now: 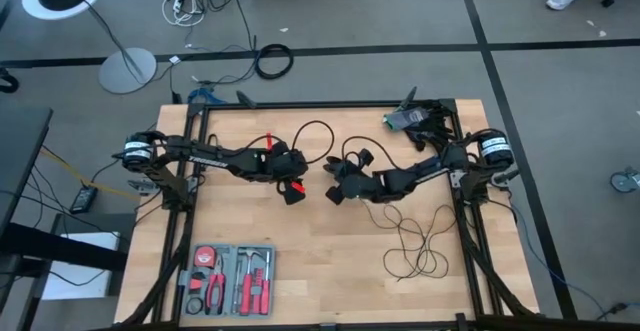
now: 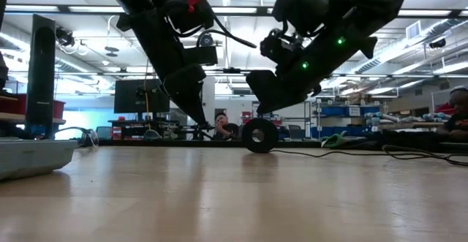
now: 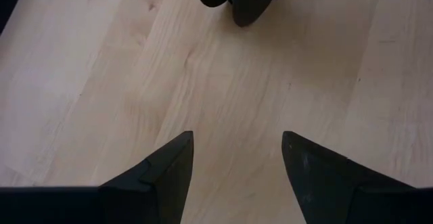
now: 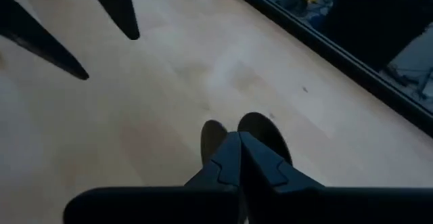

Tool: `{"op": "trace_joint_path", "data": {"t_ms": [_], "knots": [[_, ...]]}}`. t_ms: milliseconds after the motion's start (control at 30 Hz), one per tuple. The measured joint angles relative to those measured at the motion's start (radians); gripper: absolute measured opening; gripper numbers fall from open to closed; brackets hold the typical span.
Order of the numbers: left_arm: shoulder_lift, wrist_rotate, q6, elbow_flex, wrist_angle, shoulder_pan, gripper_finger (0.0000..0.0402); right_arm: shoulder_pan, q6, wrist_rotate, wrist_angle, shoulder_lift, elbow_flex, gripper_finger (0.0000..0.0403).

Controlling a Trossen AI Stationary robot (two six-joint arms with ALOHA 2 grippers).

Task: Coil cords
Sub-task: Uncoil the black wire from the spool

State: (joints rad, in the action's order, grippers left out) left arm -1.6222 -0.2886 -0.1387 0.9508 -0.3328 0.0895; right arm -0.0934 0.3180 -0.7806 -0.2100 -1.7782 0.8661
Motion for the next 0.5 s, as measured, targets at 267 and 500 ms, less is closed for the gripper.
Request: {"op": "trace_joint_path", "data": {"t_ms": [267,500], "knots": [[0.0,0.002,0.0,0.0,0.001,0.0,0.0229,0.031,0.021,0.154,0.037,-0.002,0.0,0.0],[0.0,0.002,0.0,0.0,0.004,0.0,0.0229,0.016,-0.009,0.145,0.024,-0.003,0.0,0.0]]}}
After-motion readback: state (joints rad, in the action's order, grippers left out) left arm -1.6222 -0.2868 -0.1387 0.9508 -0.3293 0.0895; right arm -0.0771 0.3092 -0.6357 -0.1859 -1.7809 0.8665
